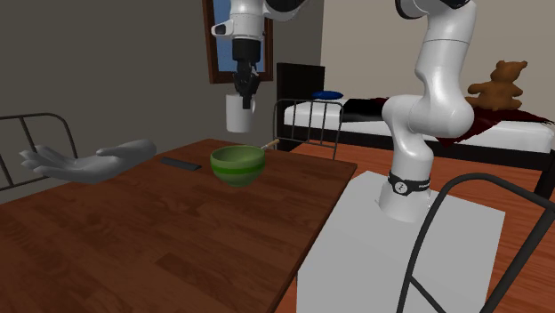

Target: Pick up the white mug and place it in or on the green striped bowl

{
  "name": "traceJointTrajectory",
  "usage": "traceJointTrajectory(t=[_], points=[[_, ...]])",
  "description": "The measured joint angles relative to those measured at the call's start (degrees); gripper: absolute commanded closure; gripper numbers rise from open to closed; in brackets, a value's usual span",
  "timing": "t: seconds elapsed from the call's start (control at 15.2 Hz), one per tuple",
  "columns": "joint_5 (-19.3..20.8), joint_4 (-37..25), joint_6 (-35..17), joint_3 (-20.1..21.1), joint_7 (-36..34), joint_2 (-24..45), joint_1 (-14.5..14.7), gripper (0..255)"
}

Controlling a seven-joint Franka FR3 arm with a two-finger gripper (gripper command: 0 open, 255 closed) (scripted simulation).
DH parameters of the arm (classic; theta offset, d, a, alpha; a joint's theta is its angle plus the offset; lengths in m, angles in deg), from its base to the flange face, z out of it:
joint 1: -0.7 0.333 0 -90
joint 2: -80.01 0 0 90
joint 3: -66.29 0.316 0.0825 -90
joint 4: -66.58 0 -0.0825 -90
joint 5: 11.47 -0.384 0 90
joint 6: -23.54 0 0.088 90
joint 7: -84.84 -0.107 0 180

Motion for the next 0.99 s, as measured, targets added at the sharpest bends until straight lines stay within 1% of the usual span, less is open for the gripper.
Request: traceJointTrajectory(t=[0.73, 0.99], points=[[-0.53, 6.82, -8.60, -0.45, 0.54, 1.88, -0.08, 255], [-0.58, 7.49, -9.41, -0.49, 0.59, 2.01, -0.09, 255]])
